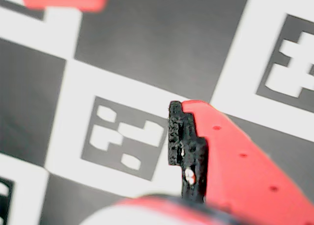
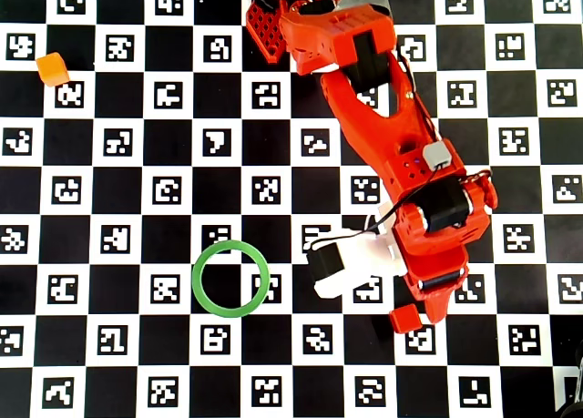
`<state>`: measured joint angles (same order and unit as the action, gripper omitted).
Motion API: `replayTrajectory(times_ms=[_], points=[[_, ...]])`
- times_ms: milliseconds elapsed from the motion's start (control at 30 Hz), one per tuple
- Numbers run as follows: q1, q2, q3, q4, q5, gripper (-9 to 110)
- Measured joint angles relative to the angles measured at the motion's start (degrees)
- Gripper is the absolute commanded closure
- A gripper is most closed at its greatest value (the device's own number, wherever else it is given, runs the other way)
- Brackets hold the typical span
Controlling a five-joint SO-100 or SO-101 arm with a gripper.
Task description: Grab the red cube then put it in the green circle then put the blue cube on top and finally the orange cube on top
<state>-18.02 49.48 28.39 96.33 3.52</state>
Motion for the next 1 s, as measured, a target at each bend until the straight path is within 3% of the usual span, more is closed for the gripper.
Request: replayTrajectory(times_ms=[1000], points=[[0.6,-19.7,-7.7,-8.6,0.2,62]])
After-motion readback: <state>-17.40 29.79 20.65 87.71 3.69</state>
